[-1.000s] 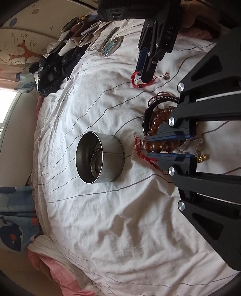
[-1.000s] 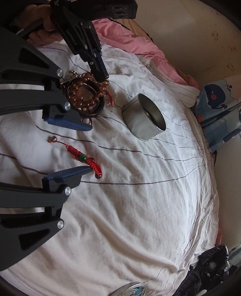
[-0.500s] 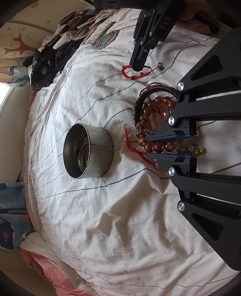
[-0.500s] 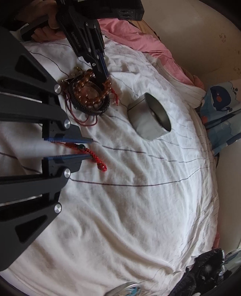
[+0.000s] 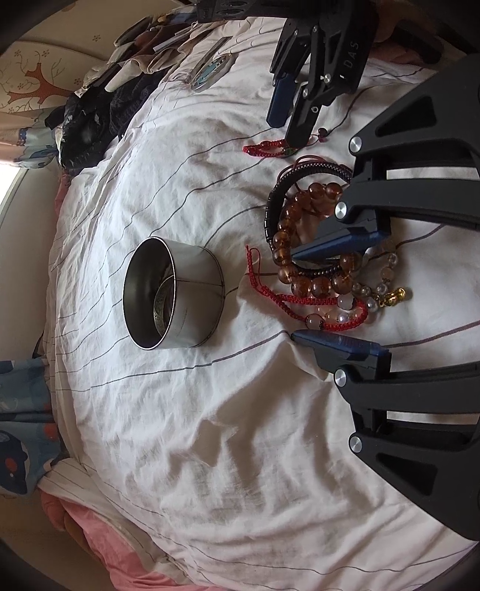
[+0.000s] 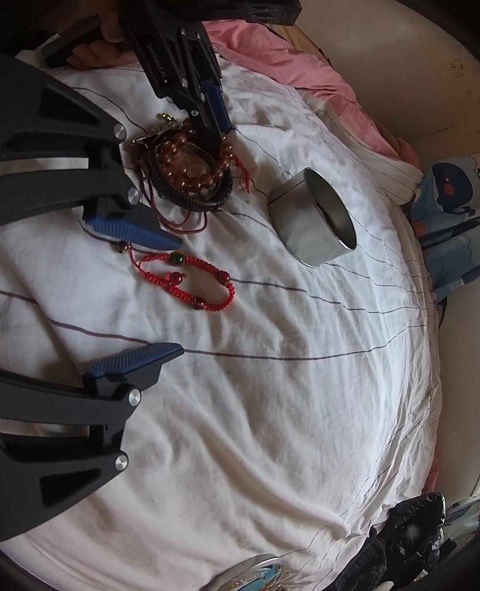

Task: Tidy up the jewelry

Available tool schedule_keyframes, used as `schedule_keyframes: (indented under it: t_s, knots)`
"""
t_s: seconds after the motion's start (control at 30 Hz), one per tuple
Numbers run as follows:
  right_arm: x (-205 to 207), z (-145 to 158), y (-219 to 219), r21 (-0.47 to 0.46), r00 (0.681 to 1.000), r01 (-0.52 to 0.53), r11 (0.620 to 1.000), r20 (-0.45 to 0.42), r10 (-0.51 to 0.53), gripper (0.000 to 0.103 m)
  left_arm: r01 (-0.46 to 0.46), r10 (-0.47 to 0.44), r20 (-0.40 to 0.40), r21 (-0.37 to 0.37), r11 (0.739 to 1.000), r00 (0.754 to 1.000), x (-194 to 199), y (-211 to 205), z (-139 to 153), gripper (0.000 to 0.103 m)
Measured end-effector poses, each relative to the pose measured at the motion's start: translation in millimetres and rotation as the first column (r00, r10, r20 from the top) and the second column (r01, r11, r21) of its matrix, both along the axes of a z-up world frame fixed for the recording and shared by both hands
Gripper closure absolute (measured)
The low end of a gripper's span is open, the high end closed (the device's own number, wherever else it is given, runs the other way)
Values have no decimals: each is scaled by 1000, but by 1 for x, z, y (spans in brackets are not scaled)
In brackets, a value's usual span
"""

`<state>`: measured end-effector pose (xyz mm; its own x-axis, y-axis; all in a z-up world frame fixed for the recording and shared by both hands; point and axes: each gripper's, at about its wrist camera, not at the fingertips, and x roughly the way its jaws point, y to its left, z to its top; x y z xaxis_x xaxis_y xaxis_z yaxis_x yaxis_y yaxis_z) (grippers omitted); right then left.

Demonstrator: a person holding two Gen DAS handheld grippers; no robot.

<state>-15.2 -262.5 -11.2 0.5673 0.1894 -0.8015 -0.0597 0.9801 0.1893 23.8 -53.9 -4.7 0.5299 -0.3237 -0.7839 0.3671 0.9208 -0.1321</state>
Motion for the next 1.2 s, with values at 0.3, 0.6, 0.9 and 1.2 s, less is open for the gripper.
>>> schedule_keyframes:
  t_s: [0.3,0.6,0.9,1.2]
  knots:
    - [-8,19,1,87,996,-32,996,86,24,95,43,-47,132,34,999,990,-18,-9,29,93]
    - [-18,45,6,100,978,-64,993,203,43,95,7,-10,183,19,1000,983,-20,0,44,93]
    - [-13,39,0,93,987,-31,995,160,16,94,-85,85,179,-4,996,980,-13,29,45,103]
    - [-4,15,2,19,998,12,1000,61,-14,50,-67,68,122,-11,998,990,-9,32,34,102]
